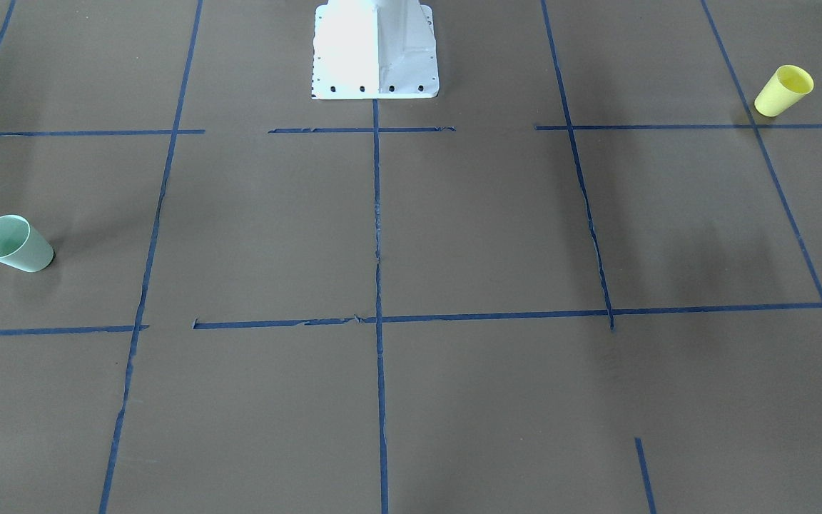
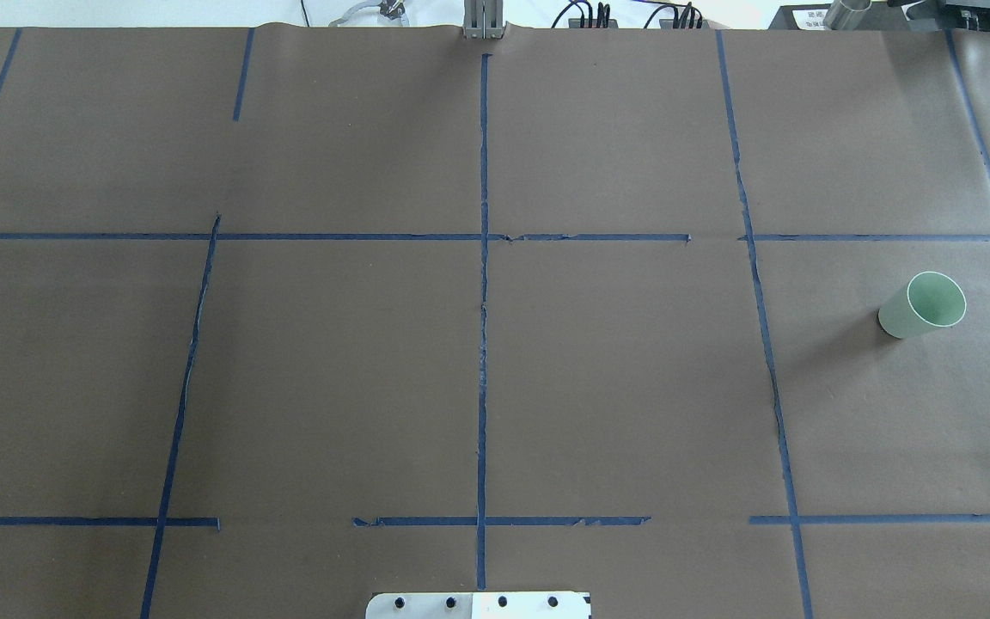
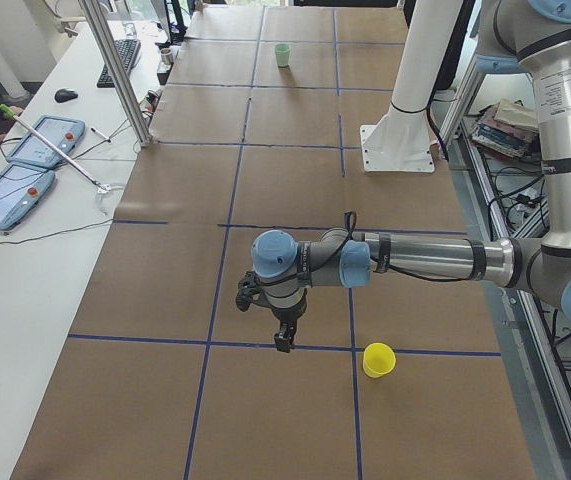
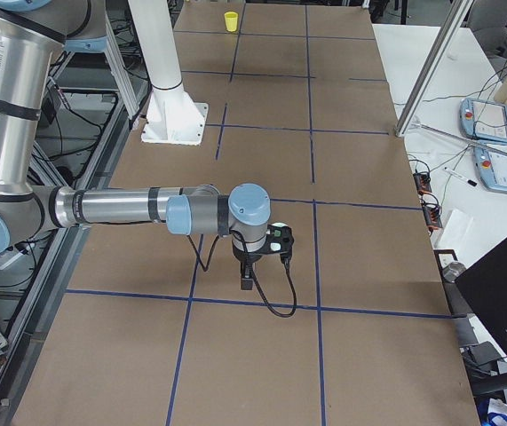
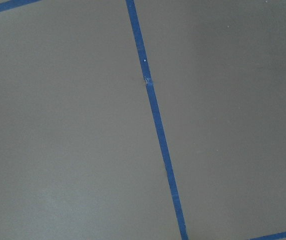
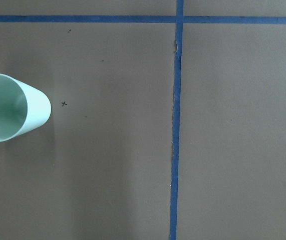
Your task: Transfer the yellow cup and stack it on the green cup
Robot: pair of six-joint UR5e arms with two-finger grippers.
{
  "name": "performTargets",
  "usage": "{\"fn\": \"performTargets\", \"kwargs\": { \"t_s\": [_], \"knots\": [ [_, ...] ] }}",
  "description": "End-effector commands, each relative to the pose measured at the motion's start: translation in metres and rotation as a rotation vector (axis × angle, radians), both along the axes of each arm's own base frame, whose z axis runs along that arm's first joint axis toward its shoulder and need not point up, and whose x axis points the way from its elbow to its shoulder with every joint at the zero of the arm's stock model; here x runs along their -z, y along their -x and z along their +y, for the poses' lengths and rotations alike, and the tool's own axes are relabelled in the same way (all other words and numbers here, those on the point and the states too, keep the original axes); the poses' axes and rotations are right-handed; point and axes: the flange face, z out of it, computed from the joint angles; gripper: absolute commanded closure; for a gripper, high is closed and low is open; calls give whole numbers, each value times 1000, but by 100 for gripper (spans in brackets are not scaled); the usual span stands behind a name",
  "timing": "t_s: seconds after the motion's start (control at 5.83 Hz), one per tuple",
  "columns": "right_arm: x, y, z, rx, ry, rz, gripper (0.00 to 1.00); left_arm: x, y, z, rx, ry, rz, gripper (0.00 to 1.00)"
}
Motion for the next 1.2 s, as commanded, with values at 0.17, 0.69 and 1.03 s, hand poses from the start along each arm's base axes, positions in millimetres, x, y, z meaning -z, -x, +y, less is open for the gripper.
{"fn": "performTargets", "kwargs": {
  "t_s": [0.17, 0.69, 1.03],
  "knots": [
    [2, 0, 0, 0, -4, 0, 0, 5, 0, 0, -2, -17, 2, 0],
    [3, 0, -1, 2, -10, -1, 0, 82, 2, -79, 39, -186, 10, 0],
    [5, 0, -2, -1, -22, -3, 0, 96, -1, -84, 91, -206, 14, 0]
  ]
}}
